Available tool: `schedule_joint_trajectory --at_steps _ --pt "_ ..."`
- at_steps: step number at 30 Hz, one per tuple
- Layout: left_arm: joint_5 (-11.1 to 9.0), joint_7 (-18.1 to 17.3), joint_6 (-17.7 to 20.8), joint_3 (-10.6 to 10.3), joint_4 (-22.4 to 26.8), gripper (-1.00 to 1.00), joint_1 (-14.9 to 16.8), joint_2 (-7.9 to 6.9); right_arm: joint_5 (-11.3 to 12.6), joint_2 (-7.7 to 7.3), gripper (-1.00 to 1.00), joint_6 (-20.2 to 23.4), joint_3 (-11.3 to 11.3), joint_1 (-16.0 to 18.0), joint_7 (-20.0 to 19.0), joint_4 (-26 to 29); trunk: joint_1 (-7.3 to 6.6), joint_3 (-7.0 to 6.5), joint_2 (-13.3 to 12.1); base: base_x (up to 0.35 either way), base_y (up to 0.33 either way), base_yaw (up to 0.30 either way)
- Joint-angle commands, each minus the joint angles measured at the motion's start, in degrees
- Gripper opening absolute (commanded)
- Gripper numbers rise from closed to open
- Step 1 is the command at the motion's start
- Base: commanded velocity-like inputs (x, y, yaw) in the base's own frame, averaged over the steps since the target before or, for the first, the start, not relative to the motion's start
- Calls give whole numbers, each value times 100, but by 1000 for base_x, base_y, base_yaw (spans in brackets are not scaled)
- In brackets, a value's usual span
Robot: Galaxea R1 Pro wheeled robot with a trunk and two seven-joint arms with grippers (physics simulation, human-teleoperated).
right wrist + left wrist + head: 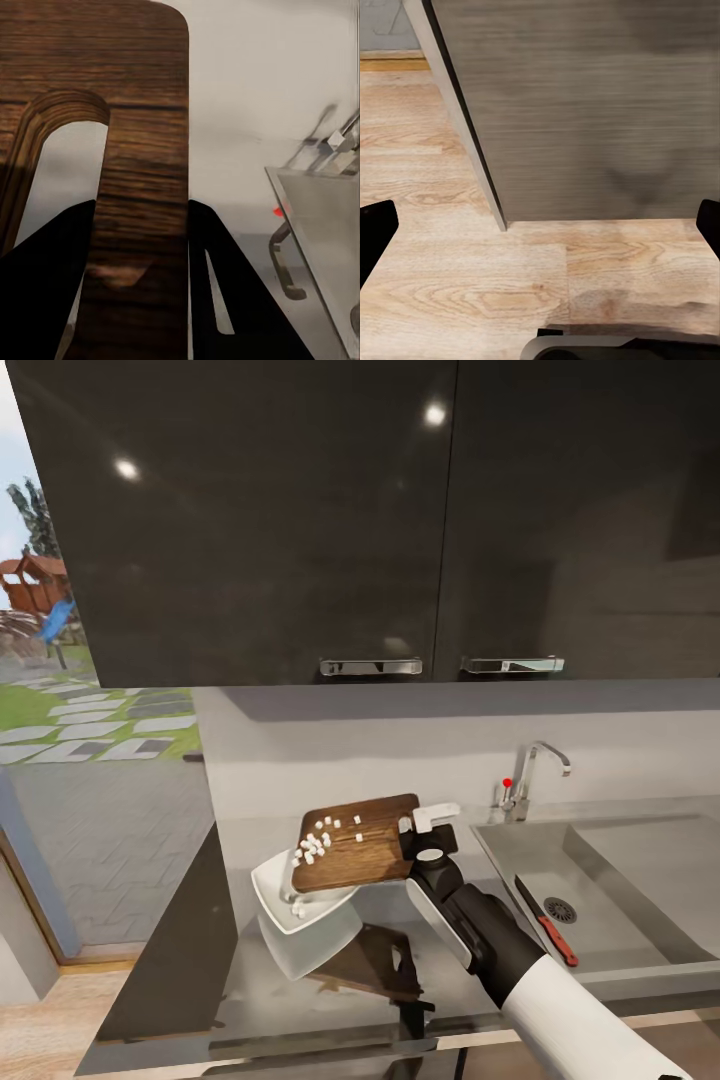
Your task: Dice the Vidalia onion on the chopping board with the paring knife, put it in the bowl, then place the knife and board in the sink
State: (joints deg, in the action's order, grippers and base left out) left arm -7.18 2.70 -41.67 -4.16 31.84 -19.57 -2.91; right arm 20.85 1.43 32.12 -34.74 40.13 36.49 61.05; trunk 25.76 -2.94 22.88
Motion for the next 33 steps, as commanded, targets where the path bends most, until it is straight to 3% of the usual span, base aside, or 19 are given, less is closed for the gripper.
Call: schedule_joint_trajectory --at_steps 1,6,22,33 --pt "-47 28 -8 -46 7 100 -3 -8 -4 -2 -100 -27 -15 4 46 3 2 1 4 0 0 0" --pt "-47 28 -8 -49 7 100 -3 -8 -210 -1 -100 -237 -15 4 43 3 2 1 4 0 0 0" --pt "-47 28 -8 -44 7 100 -3 -8 -245 -6 -100 -276 -23 4 24 3 2 1 4 0 0 0" --pt "-47 28 -8 -45 7 100 -3 -8 -317 -37 -100 -599 -314 4 25 -18 2 1 4 0 0 0"
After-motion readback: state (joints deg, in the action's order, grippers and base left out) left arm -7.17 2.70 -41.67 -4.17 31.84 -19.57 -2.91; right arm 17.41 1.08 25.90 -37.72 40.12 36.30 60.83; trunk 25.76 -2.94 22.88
